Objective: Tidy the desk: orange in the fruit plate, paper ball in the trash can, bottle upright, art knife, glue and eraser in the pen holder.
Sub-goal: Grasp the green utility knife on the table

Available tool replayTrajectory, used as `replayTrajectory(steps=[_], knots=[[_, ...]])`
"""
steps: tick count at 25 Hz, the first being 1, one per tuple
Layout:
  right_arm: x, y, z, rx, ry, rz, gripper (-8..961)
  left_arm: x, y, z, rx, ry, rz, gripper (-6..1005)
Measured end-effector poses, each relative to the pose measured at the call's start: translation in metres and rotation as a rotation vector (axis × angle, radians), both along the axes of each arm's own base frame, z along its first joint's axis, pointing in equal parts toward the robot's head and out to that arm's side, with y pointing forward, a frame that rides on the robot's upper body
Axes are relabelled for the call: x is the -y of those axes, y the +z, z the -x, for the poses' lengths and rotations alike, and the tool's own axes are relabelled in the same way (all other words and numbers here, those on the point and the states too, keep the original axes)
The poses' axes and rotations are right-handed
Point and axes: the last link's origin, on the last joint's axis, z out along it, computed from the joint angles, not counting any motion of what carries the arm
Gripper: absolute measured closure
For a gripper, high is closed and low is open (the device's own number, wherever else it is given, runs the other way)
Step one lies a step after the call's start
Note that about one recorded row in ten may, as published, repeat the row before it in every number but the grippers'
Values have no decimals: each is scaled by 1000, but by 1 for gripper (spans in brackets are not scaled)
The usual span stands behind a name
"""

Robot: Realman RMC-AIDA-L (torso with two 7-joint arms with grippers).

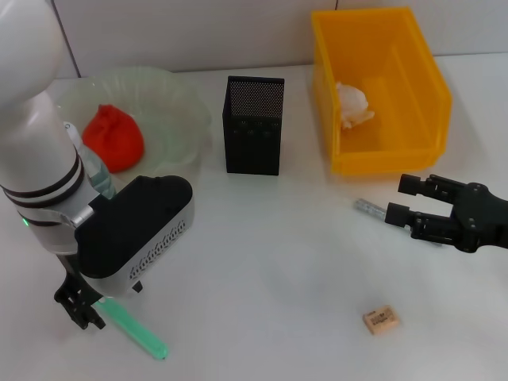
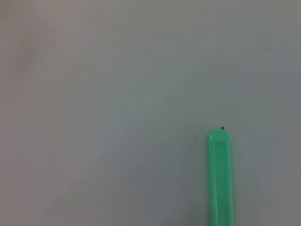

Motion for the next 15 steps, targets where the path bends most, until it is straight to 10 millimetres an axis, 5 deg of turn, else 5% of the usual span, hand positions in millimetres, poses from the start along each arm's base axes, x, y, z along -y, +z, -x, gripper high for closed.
replayTrajectory(steps=[15], knots=[[-2, 0, 2, 0, 6, 0, 225, 1, 0, 1, -2, 2, -1, 421]])
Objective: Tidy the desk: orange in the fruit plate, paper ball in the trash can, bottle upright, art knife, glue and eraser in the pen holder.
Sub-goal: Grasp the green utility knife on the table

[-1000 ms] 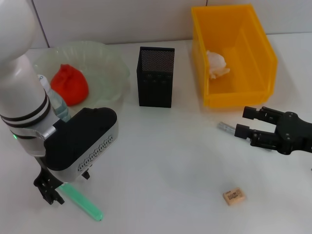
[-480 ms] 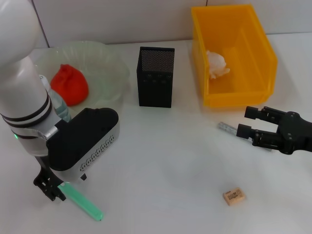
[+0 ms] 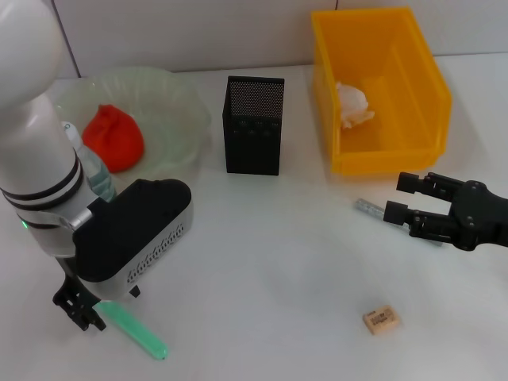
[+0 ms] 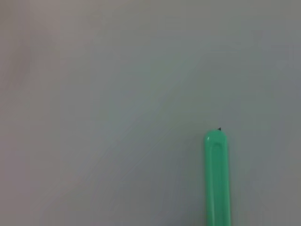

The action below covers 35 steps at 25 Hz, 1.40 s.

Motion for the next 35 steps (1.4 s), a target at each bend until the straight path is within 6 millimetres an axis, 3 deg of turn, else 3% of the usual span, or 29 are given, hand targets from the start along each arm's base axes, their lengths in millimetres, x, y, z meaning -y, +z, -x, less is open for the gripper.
replayTrajectory(steps=[35], knots=[[0, -1, 1, -7, 0, 5, 233, 5, -6, 4, -18, -21, 22, 441]])
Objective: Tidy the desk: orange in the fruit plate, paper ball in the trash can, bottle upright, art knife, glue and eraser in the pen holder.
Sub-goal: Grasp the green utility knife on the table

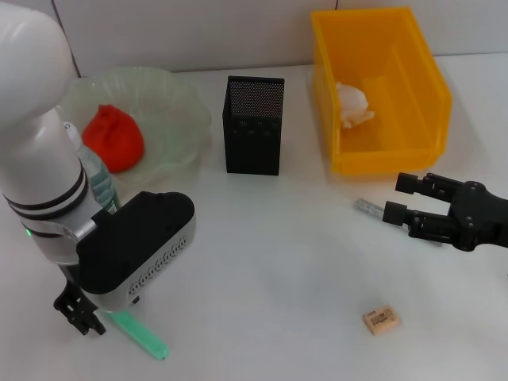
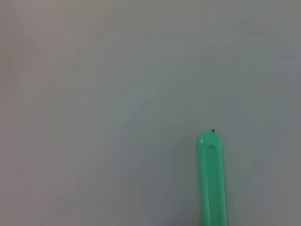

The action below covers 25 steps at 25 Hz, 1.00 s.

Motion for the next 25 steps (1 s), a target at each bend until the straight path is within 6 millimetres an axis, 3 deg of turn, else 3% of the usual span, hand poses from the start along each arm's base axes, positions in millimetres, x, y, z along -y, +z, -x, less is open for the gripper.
replayTrajectory(steps=[3, 8, 17, 25], knots=[[0, 0, 0, -1, 2, 2, 234, 0, 0, -1, -1, 4, -7, 440], [0, 1, 0, -1, 2, 1, 235, -2, -1, -3, -2, 7, -24, 579], [0, 1, 0, 0, 3, 2, 237, -2, -2, -3, -16, 5, -33, 717], [-1, 0, 1, 1, 7, 2, 239, -2, -3, 0, -28, -2, -36, 744]])
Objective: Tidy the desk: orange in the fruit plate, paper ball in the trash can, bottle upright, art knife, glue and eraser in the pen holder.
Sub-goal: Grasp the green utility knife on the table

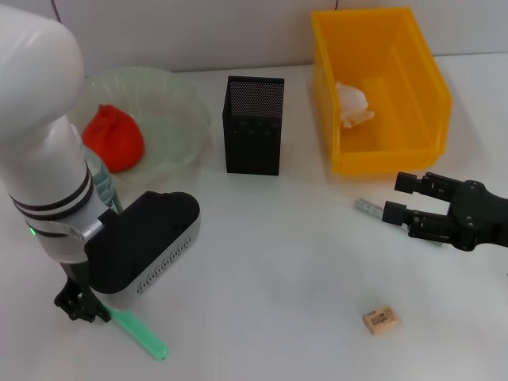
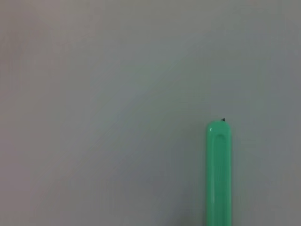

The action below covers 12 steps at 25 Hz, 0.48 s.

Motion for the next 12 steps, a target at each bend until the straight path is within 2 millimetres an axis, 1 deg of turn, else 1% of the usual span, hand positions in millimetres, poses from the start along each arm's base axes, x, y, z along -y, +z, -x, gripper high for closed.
replayTrajectory(steps=[12], knots=[[0, 0, 0, -2, 1, 1, 242, 1, 0, 5, -32, -14, 12, 784]])
